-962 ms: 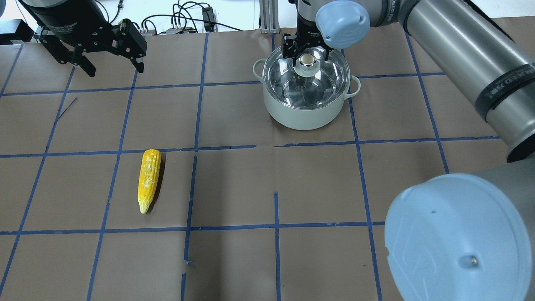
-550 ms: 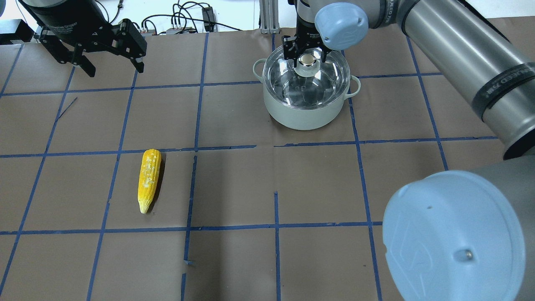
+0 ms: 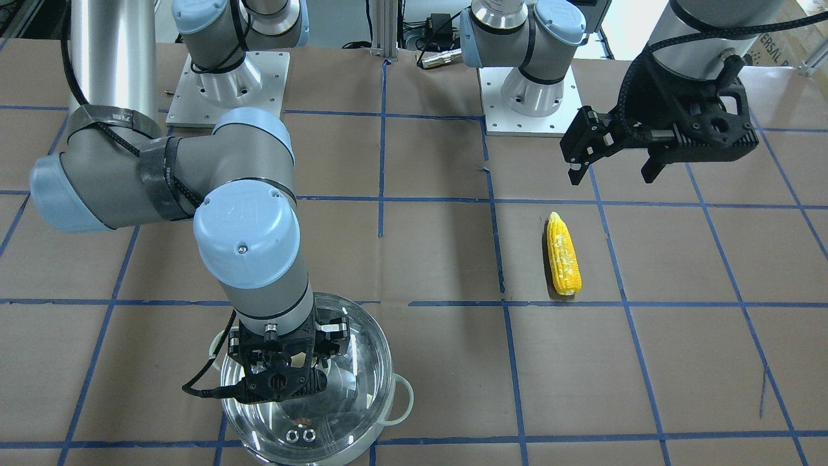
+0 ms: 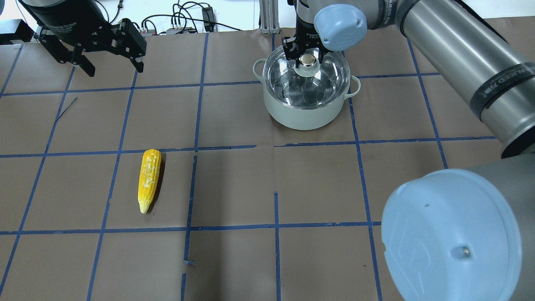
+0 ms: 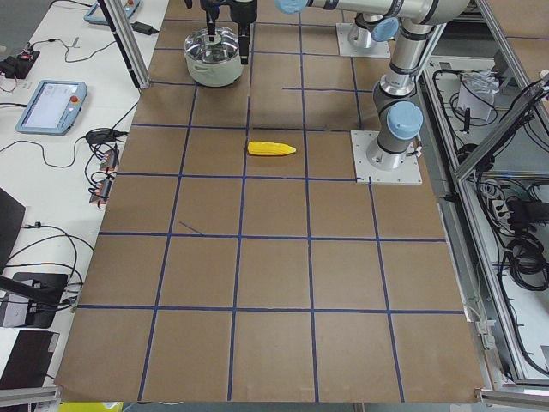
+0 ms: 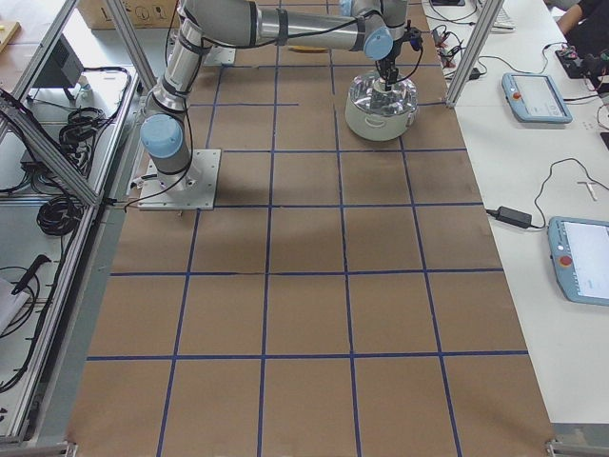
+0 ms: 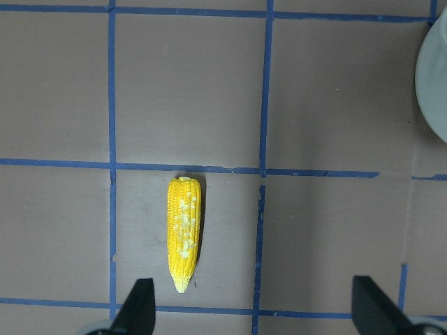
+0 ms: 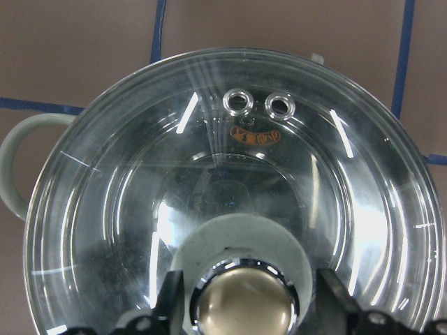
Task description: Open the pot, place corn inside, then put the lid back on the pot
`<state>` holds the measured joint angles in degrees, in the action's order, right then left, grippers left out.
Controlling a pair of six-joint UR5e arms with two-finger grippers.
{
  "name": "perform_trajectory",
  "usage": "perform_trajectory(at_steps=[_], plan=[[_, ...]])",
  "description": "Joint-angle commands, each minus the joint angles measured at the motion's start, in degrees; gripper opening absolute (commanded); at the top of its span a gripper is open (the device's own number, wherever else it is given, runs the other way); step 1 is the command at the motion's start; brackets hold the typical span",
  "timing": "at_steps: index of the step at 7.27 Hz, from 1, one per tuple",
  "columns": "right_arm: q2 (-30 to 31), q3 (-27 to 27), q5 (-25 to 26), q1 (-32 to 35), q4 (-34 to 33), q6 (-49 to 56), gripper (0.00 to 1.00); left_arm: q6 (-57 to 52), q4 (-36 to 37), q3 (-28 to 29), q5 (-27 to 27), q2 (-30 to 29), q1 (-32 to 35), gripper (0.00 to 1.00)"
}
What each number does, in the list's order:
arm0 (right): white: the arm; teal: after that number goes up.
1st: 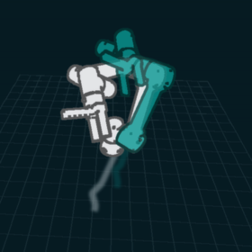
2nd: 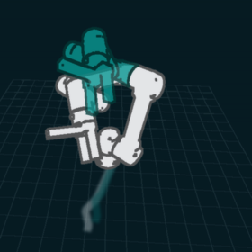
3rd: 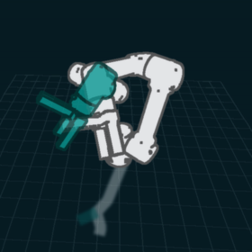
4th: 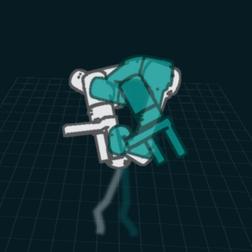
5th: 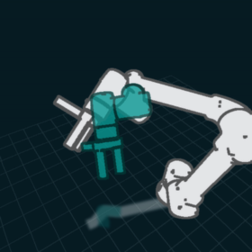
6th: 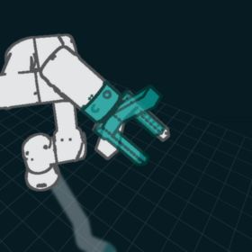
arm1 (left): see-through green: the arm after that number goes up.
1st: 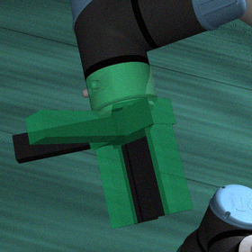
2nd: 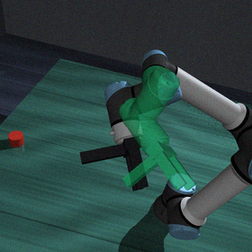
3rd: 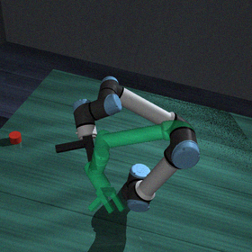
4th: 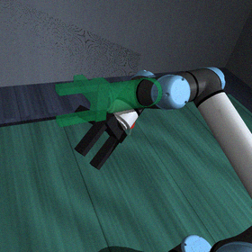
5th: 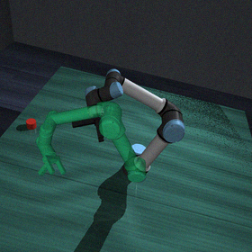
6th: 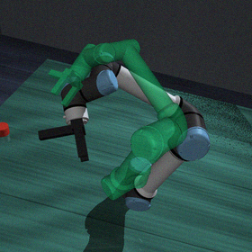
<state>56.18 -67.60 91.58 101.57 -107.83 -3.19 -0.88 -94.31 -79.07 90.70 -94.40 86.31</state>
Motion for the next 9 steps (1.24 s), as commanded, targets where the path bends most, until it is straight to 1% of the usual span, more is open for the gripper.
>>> perform_trajectory(at_steps=[1,2,3,4,5,7,8,9], plan=[[0.07,0.01,0.01,0.03,-0.01,-0.06,0.66,-0.26,-0.09,-0.03,0.09,0.09,0.00,1.00],[0.07,0.01,0.01,0.03,-0.01,-0.06,0.64,-0.26,-0.09,-0.12,0.09,0.44,0.00,1.00],[0.07,0.01,0.01,0.12,-0.01,-0.06,0.59,0.17,-0.09,0.40,0.09,-0.78,0.09,1.00],[0.07,0.01,0.01,0.12,-0.01,-0.14,0.57,-0.26,-0.09,0.40,-0.09,-0.70,0.18,1.00],[0.07,0.01,0.01,0.12,-0.01,-0.14,0.53,-0.35,-0.96,-0.20,0.00,0.60,0.35,1.00],[0.16,0.45,0.18,1.17,-0.19,-0.14,0.51,0.35,-0.53,0.75,-0.17,-0.26,0.35,1.00],[0.42,2.54,0.18,1.17,1.55,-0.14,0.51,0.00,-0.61,0.76,-0.44,0.26,0.27,1.00],[0.59,5.96,0.18,1.17,6.70,-0.14,0.51,-0.44,-0.62,-0.38,-0.53,0.35,-0.08,1.00]])
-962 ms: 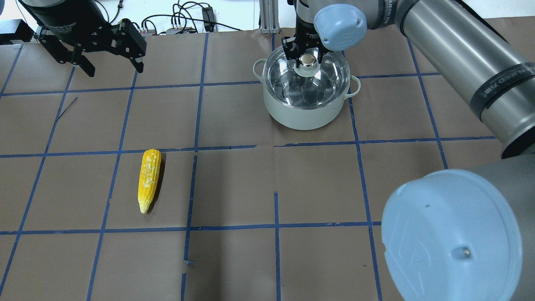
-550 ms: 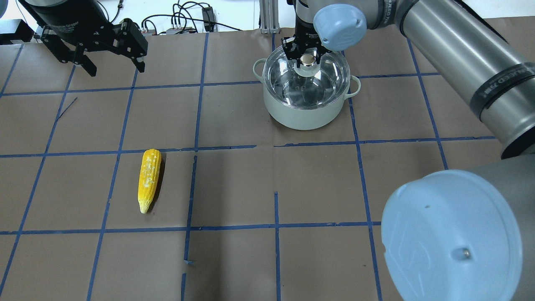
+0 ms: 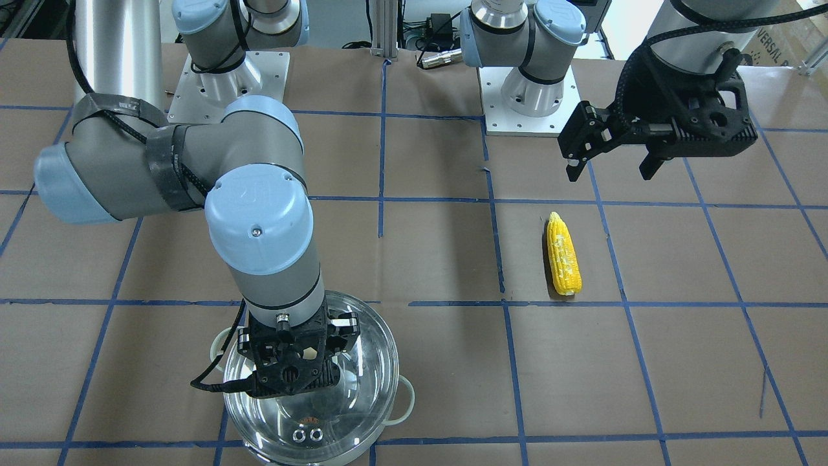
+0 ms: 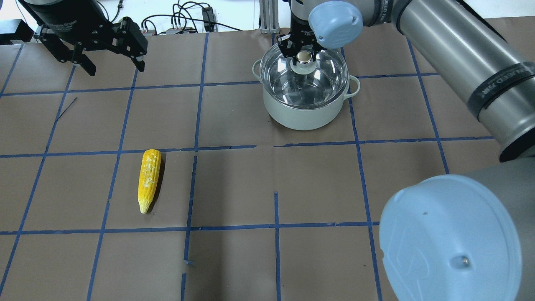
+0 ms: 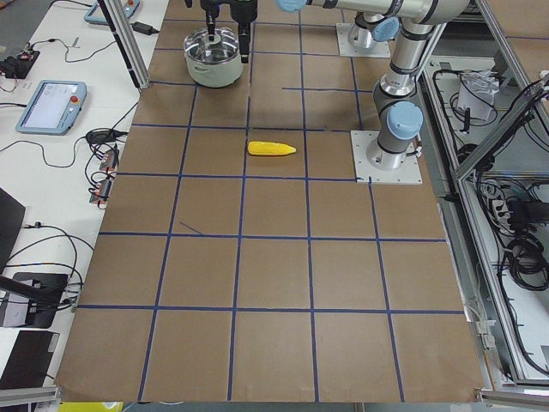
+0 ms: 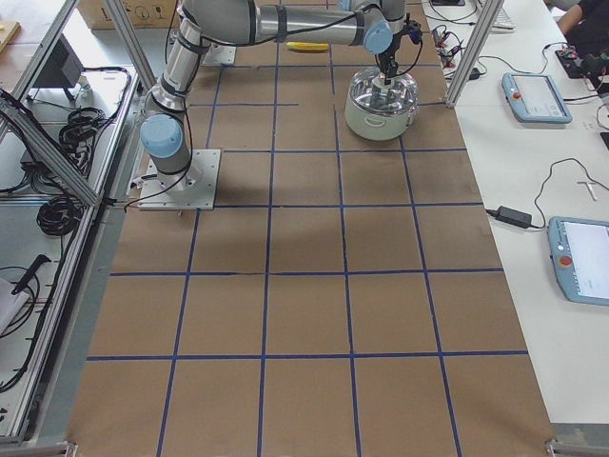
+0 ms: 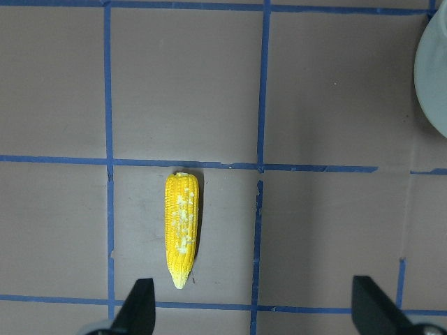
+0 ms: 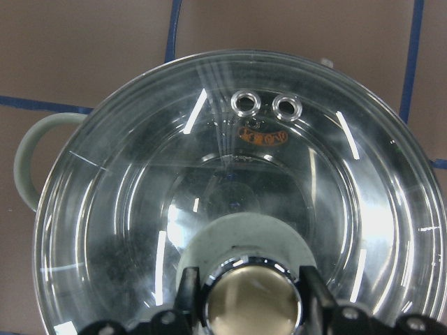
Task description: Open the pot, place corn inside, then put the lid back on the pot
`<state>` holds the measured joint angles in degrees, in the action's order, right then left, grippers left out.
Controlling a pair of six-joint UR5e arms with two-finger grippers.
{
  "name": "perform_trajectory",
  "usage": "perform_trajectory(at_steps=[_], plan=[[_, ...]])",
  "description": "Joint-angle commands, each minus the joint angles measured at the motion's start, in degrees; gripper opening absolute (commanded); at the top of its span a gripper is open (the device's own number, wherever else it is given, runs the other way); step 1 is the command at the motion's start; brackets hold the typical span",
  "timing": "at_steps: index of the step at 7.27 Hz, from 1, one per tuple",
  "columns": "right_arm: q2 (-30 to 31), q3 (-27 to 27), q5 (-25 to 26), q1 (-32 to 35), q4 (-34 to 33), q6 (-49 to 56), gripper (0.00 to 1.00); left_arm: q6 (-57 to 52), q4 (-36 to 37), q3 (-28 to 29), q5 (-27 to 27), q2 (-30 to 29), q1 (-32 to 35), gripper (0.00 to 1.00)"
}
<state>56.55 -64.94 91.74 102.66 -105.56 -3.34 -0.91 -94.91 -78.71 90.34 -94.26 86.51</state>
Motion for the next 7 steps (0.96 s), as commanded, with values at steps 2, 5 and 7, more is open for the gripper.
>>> perform_trajectory(at_steps=[2,5,7], plan=[[0.76,12.25,-0.16,-0.87,15.50,0.87,0.51,-1.72,-0.10,-2.92,-0.26,-1.62,-1.17,1.00],[8.37,15.99,-0.77,-4.55,28.01,6.13,0.50,-8.92,14.16,-17.83,-0.34,-3.64,-5.38,1.00],[13.65,15.29,-1.30,-6.50,34.69,8.44,0.47,-11.38,23.07,-27.42,0.18,-3.92,-8.10,1.00]])
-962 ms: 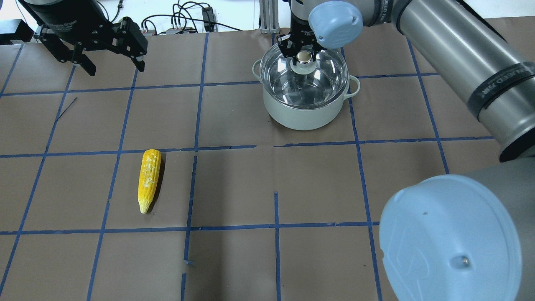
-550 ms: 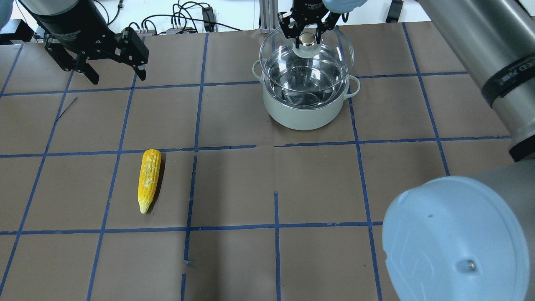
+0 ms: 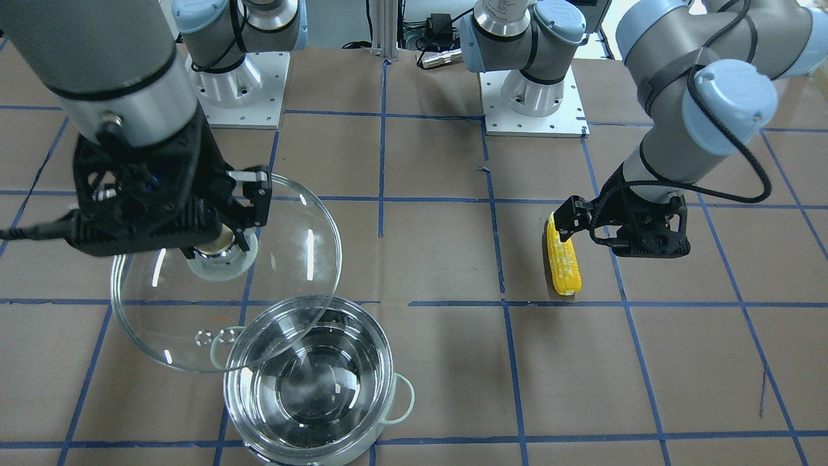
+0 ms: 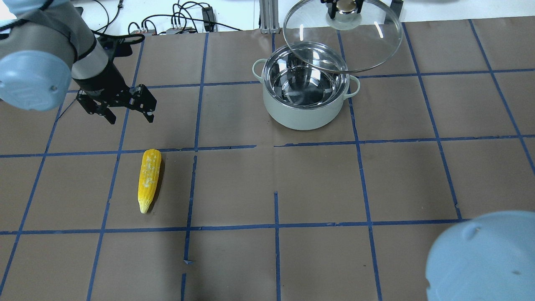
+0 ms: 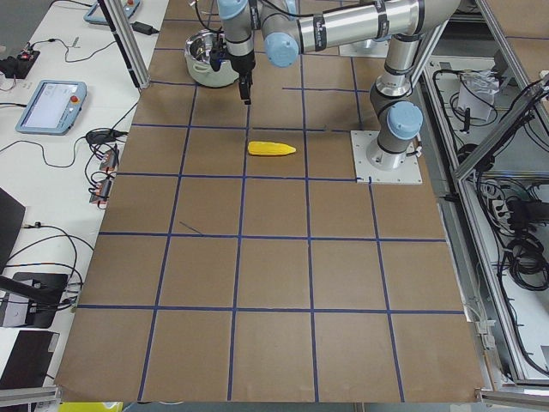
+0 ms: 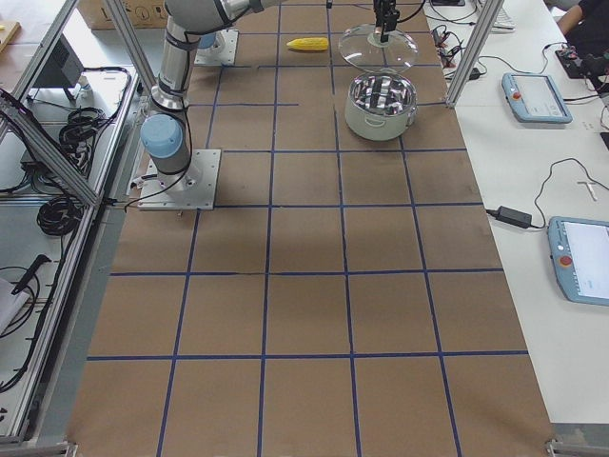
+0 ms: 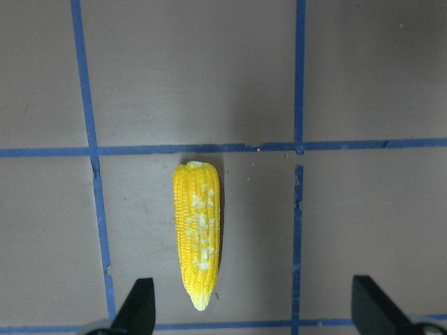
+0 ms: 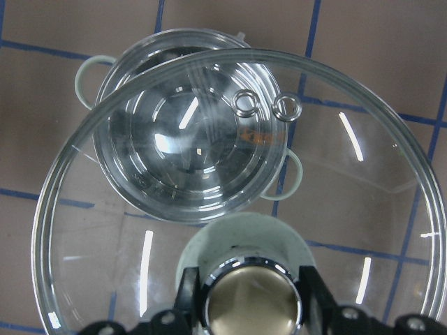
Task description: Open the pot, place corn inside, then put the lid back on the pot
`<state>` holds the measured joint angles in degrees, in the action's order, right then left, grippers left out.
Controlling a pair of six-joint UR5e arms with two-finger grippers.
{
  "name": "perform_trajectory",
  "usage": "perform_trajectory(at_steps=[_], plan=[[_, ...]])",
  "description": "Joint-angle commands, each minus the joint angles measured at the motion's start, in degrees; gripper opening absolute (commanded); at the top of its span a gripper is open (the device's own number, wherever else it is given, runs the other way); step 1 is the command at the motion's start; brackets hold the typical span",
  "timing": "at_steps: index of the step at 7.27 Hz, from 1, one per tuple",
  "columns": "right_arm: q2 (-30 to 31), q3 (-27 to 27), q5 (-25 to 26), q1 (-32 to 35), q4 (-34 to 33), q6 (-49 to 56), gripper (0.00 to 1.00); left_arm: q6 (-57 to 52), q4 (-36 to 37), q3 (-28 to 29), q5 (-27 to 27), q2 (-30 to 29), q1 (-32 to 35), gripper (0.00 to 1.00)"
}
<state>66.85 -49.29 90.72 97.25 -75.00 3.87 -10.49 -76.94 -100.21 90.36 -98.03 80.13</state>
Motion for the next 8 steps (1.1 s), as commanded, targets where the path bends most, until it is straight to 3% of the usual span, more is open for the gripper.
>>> perform_trajectory(at_steps=[1,4,6,7,8], plan=[[4.33,-0.37,-0.20,-1.10,5.72,1.22,0.47,-4.60,9.75,-12.13,0.17,0.56,-3.30,1.00],[7.41,-0.37,0.50,-1.01,9.33,1.14,0.46,-6.65,32.23,-26.93,0.17,-2.23,-3.67,1.00],[8.99,-0.55,0.59,-0.75,11.26,1.31,0.46,-6.83,38.26,-27.49,0.35,-5.93,-3.58,0.99],[9.44,-1.42,0.68,-1.01,11.36,1.40,0.46,-6.74,37.32,-27.66,0.61,-4.90,-3.49,0.79],[11.53,-5.86,0.07,-0.83,10.15,1.49,0.45,-6.74,33.83,-27.32,0.70,-3.76,-3.49,0.37]])
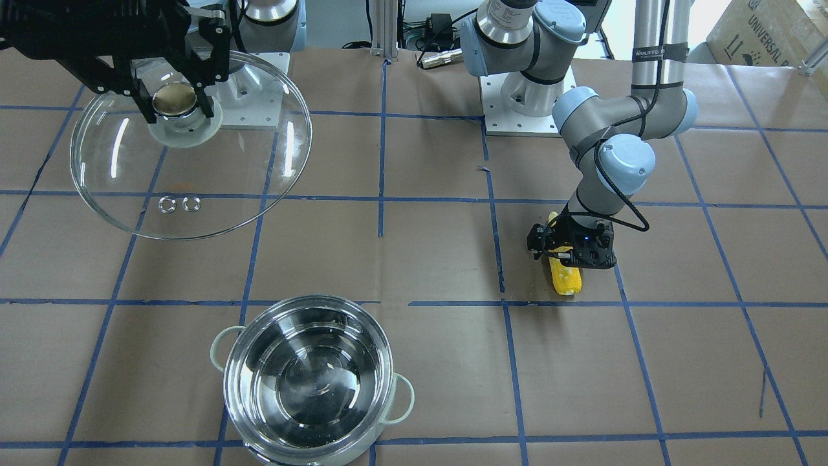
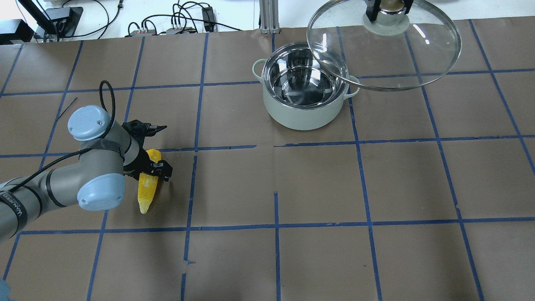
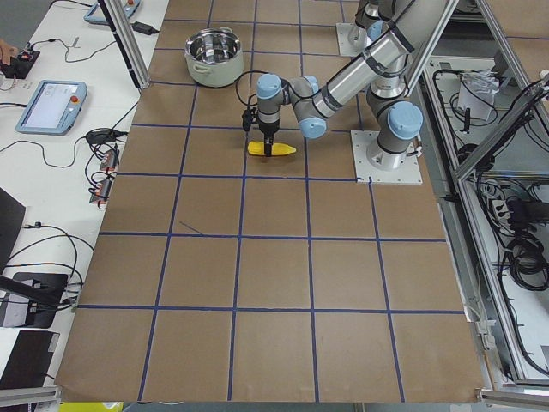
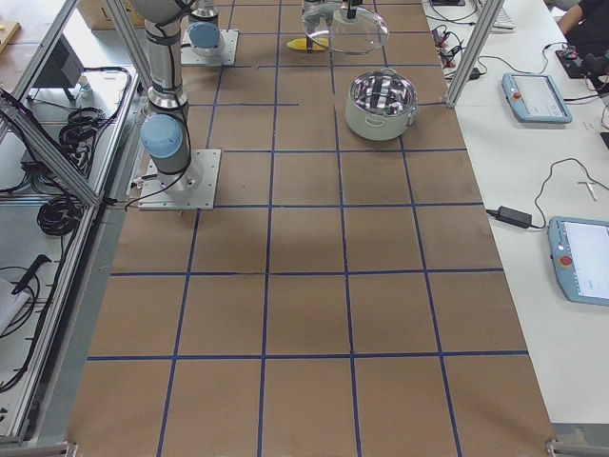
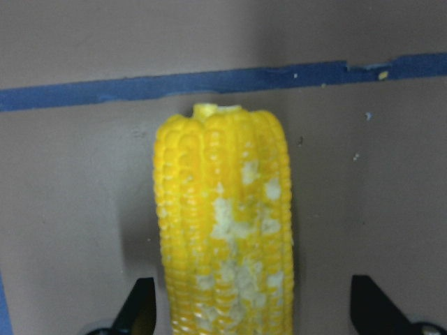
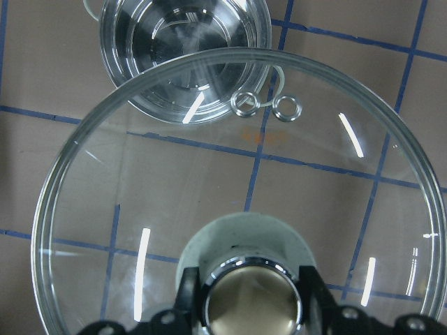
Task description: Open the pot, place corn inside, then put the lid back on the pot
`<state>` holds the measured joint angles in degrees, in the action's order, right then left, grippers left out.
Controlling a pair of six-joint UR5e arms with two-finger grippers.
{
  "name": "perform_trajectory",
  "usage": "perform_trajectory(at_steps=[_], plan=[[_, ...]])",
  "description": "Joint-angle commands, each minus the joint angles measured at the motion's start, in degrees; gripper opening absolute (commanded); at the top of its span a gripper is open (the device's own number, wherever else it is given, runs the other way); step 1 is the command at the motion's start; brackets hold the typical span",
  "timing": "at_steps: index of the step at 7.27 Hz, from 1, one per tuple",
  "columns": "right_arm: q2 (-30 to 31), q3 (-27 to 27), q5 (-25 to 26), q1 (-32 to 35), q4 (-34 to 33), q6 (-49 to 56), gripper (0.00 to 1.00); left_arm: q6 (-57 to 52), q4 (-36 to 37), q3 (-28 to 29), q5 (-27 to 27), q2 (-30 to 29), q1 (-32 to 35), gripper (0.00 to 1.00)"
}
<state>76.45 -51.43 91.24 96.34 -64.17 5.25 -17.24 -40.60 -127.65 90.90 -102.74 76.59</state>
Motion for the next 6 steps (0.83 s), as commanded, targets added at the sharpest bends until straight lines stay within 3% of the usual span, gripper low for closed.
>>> perform_trajectory(at_steps=[1,3,5,6], plan=[[6.55,-13.08,-0.62,-1.23,-7.22,0.28,0.46,-0.08,-2.99,0.39,0.68,1.31,-0.04,0.12],[16.66,-28.66,-0.80,-6.75,-13.07,2.30,0.46,0.88,-3.43,3.88,2.80,2.27,1.01,0.09],[20.65,-34.42,-0.89,-7.91,-13.62,2.22,0.46,7.00,-13.92,13.78,-0.52,2.72,3.63,0.09],[20.84,-34.27,-0.89,-8.01,-13.62,2.13,0.46,9.13,-18.59,20.10,-1.33,1.93,6.35,0.09]])
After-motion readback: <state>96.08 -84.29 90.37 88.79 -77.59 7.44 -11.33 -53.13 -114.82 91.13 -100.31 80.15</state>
